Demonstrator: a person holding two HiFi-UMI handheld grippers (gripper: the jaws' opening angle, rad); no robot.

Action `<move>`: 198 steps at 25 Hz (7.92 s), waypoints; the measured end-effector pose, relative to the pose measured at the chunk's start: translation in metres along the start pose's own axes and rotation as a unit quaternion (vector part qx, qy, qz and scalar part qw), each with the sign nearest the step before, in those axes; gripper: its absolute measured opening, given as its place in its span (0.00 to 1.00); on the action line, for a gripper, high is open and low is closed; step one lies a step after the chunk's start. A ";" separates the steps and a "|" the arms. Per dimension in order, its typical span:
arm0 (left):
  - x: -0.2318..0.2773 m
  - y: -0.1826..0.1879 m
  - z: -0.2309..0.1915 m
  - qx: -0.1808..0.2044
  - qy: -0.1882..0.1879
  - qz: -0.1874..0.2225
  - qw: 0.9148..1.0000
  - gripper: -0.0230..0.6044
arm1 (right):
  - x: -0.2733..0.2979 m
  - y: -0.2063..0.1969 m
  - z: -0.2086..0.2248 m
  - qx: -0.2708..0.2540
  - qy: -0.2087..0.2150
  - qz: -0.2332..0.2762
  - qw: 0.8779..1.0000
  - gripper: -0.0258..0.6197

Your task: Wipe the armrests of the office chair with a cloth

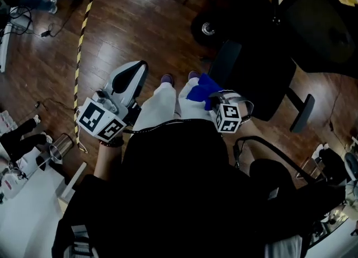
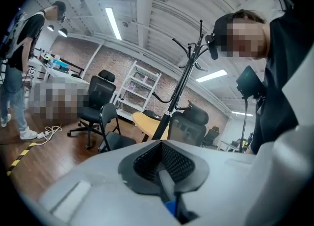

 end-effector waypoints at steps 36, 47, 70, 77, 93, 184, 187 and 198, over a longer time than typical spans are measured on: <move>0.022 0.021 0.035 0.029 -0.016 0.011 0.999 0.04 | -0.087 -0.066 0.118 0.241 -0.259 0.120 0.928 0.11; 0.048 0.004 -0.022 0.117 -0.328 -0.103 0.932 0.04 | -0.018 0.016 0.043 0.452 -0.376 0.114 0.801 0.11; 0.159 -0.304 -0.088 0.177 -0.554 0.011 0.813 0.04 | 0.084 0.032 0.062 0.327 -0.748 0.493 0.302 0.11; 0.202 -0.357 -0.131 0.182 -0.562 0.069 0.804 0.04 | 0.057 0.005 0.068 0.233 -0.867 0.374 0.232 0.11; 0.234 -0.334 -0.172 0.067 -0.527 0.046 0.846 0.04 | 0.138 -0.072 0.159 0.330 -0.868 0.218 0.298 0.11; 0.087 -0.432 -0.079 0.282 -0.803 0.013 0.525 0.04 | 0.126 -0.089 0.070 0.435 -0.767 -0.094 0.462 0.10; 0.065 -0.440 -0.033 0.201 -0.836 -0.022 0.509 0.04 | 0.132 -0.095 0.050 0.393 -0.789 -0.061 0.468 0.10; 0.153 -0.418 0.081 0.174 -0.747 0.019 0.641 0.04 | -0.020 -0.301 -0.022 0.341 -0.852 -0.098 0.385 0.11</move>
Point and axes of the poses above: the fingertips, and each gripper's own axes: x forward along the fingers, z to its right, y out of its top, the point moved 4 cm from there along -x, backward along the fingers, and after that the axes turned 12 degrees about y, right-handed, at the moved point
